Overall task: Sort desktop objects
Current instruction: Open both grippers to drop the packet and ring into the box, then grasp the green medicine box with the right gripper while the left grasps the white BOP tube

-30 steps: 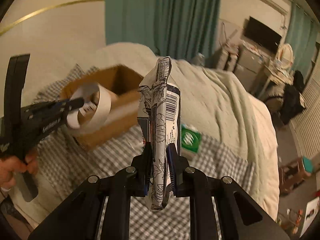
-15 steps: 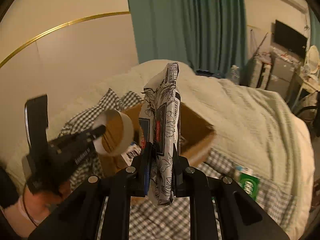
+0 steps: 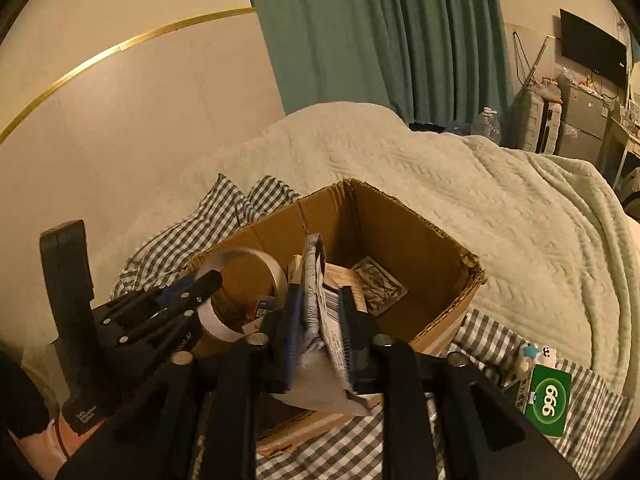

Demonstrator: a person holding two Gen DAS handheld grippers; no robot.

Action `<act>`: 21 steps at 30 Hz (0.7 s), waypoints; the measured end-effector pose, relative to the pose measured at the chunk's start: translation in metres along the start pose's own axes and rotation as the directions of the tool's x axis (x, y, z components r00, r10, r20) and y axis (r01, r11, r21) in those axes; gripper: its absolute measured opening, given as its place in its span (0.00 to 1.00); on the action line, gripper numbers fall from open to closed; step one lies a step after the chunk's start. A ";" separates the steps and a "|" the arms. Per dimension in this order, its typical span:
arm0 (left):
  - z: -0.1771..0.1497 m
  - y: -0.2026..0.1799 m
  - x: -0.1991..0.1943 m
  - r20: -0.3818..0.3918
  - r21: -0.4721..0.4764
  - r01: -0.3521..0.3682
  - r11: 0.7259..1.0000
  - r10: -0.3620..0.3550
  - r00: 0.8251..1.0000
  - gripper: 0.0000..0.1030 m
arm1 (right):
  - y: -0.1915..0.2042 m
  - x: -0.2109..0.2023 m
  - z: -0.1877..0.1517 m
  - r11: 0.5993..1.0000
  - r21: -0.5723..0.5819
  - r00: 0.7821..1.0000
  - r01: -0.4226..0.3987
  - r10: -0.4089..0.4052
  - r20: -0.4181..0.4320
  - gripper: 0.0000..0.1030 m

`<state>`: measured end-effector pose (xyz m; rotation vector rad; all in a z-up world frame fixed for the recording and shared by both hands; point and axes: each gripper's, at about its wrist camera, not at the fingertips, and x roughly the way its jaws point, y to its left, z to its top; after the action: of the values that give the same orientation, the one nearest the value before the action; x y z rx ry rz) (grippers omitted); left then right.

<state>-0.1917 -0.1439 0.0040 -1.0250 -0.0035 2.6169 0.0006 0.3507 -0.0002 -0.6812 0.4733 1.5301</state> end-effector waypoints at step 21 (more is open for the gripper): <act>-0.032 -0.092 -0.062 0.032 0.093 0.106 0.990 -0.110 0.993 0.83 | -0.107 -0.100 -0.064 0.972 0.128 0.981 0.196 -0.196 -0.014 0.42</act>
<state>-0.0999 -0.0796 0.0325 -0.9187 0.0505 2.5133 0.1140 0.2425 0.0313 -0.6100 0.4865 1.3020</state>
